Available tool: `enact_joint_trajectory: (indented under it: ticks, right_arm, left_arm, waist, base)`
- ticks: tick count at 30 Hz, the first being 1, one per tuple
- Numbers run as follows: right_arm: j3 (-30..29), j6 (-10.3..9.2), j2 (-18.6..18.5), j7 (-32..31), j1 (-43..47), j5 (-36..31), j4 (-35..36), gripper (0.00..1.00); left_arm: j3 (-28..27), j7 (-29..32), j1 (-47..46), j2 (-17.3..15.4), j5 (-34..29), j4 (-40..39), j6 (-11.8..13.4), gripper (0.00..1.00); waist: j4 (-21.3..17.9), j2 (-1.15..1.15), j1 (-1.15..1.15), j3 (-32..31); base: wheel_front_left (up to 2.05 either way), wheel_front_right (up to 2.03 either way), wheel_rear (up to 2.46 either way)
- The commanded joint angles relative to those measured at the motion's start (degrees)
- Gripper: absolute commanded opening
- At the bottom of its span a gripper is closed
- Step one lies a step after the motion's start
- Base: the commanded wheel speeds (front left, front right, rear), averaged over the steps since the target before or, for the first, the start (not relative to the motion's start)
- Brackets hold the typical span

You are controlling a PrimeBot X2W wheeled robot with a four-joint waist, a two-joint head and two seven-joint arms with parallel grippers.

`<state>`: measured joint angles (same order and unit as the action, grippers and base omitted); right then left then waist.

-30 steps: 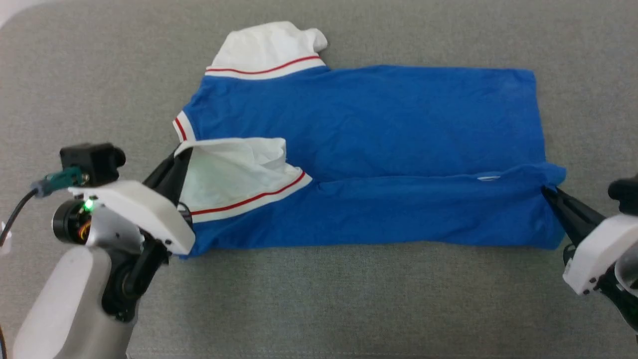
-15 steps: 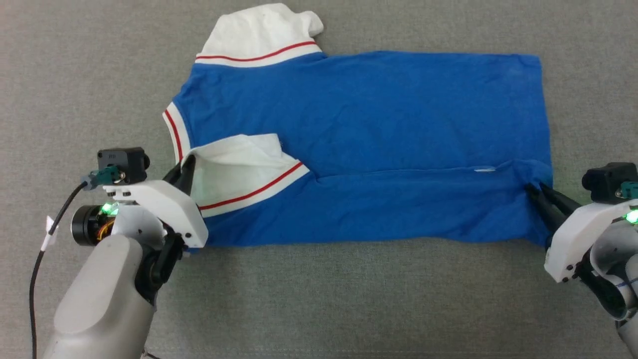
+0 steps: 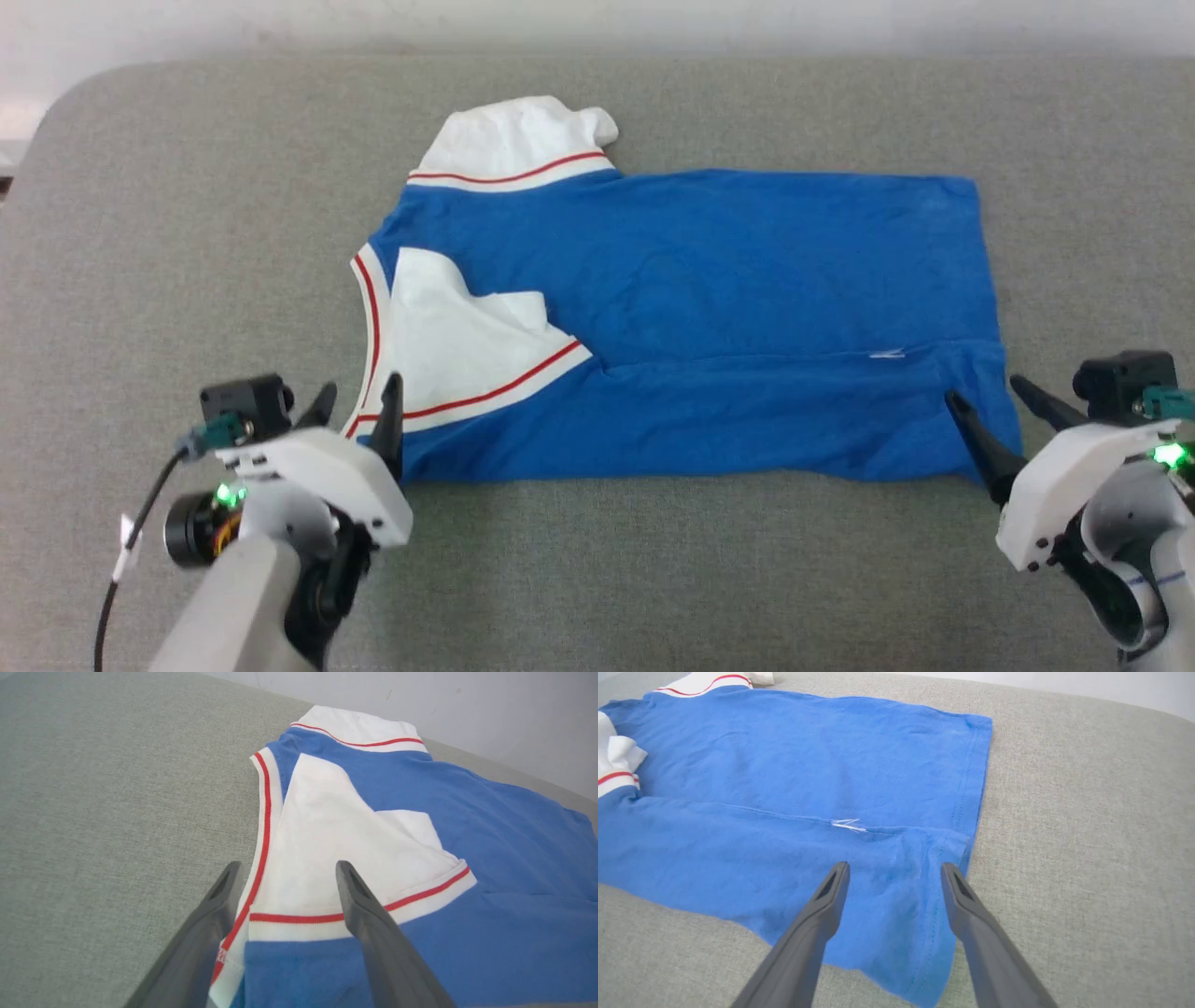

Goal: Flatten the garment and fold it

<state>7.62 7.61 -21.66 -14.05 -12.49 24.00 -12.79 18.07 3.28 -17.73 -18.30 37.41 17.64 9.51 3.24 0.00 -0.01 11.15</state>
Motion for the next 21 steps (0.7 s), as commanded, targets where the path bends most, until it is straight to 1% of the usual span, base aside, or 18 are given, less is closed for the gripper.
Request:
enact_joint_trajectory:
  ticks: [1,3,7,9,12,15,21]
  right_arm:
    - [-1.5,-0.12,1.4,-0.7,1.4,-1.1,1.4,1.0]
    - [-4.5,-0.12,3.9,-2.4,3.6,-3.0,4.3,1.0]
    - [-9.6,-0.12,8.9,-5.7,7.7,-6.7,10.6,1.0]
    - [-11.2,-0.12,10.9,-7.2,9.4,-8.2,13.7,1.0]
    - [-12.1,-0.12,12.8,-9.0,11.1,-9.6,17.9,1.0]
    - [-13.0,-0.12,14.0,-10.2,12.0,-10.6,21.2,1.0]
    - [-13.8,-0.12,14.7,-11.4,12.3,-11.3,24.2,1.0]
  left_arm:
    - [-0.1,0.4,1.8,-0.2,0.3,-1.3,1.1,1.0]
    - [0.1,1.8,4.5,-0.6,-0.1,-4.1,3.3,1.0]
    - [1.3,5.8,8.4,-2.3,-1.7,-8.0,7.0,1.0]
    - [1.3,6.8,9.1,-3.1,-2.2,-8.6,8.3,1.0]
    - [1.5,8.2,9.5,-4.1,-3.6,-8.4,10.5,1.0]
    - [1.3,8.3,9.0,-3.9,-3.6,-8.4,11.2,1.0]
    - [1.8,9.2,8.0,-3.5,-3.3,-5.2,11.1,1.0]
  waist:
    - [-0.1,0.0,0.01,-1.4]
    - [-0.3,0.0,0.01,-1.7]
    - [-0.6,0.0,0.01,-1.1]
    - [-0.9,0.0,0.01,-0.4]
    - [-1.6,0.0,0.01,0.9]
    - [-2.3,0.0,0.01,2.5]
    - [-3.1,0.0,0.01,5.1]
  base:
    - [0.0,0.0,0.0]
    - [0.0,0.0,0.0]
    - [0.0,0.0,0.0]
    - [0.0,0.0,0.0]
    - [0.0,0.0,0.0]
    - [0.0,0.0,0.0]
    - [0.0,0.0,0.0]
